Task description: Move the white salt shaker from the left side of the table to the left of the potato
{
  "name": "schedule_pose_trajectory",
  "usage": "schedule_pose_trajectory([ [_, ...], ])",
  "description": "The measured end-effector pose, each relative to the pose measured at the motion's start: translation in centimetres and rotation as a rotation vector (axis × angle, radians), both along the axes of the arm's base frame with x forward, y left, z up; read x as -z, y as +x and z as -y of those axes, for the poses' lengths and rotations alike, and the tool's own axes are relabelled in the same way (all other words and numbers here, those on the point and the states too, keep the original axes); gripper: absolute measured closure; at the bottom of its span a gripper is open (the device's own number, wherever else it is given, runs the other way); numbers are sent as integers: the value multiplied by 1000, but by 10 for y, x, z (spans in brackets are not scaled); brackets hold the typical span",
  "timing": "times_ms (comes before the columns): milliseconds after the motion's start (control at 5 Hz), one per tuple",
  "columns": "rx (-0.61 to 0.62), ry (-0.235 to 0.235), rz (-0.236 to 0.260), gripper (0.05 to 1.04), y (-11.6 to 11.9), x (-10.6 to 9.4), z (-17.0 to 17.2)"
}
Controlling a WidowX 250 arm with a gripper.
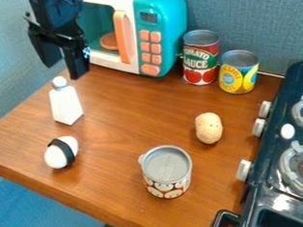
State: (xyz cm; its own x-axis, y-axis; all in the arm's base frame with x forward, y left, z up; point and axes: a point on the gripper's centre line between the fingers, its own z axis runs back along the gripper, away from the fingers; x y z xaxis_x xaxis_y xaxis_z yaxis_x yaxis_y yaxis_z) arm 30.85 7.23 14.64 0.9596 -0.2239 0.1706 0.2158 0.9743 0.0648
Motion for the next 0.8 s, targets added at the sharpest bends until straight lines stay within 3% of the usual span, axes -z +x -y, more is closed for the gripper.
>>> schedule_pose_trajectory([
  [200, -65, 51, 2, 83, -7, -5, -29],
  [400, -94, 66, -8, 83, -3, -10, -49],
  [600, -126, 101, -44, 83, 5, 4, -53],
  [800, -93, 74, -67, 83, 13, 15, -41],
])
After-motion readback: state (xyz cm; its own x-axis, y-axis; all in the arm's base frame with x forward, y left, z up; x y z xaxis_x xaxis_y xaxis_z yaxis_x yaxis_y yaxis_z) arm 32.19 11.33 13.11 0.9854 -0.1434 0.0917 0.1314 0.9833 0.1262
